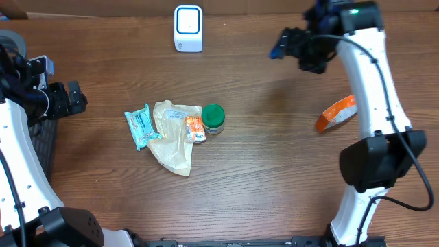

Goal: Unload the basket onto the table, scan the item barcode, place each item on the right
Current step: 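Reach the right gripper to the green-lidded jar and grasp it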

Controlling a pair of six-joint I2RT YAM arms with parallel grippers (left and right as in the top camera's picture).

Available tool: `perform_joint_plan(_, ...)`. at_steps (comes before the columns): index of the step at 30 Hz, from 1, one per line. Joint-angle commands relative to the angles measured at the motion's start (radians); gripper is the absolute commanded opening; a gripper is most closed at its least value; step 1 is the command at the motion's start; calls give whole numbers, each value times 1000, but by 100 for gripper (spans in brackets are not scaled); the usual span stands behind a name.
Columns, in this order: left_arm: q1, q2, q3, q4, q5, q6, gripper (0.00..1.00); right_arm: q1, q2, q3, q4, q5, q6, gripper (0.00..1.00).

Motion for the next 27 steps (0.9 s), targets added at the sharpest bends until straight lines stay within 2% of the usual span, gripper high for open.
perform_joint_plan(1,-7,-5,-1,1,8,26,100,103,12,-21,14,0,-43,90)
perform_joint_plan(4,-7,-5,-1,2,8,26,100,212,37,-22,17,128,-43,100)
perform_joint_plan(8,-7,-5,-1,2,8,26,100,324,70,-22,21,253,-43,100)
perform_joint_plan(15,-7,-5,-1,1,8,26,100,445,145,-27,36,261,-42,100)
perform_joint_plan(27,-7,-5,-1,2,8,26,100,510,229,-42,25,220,-12,100)
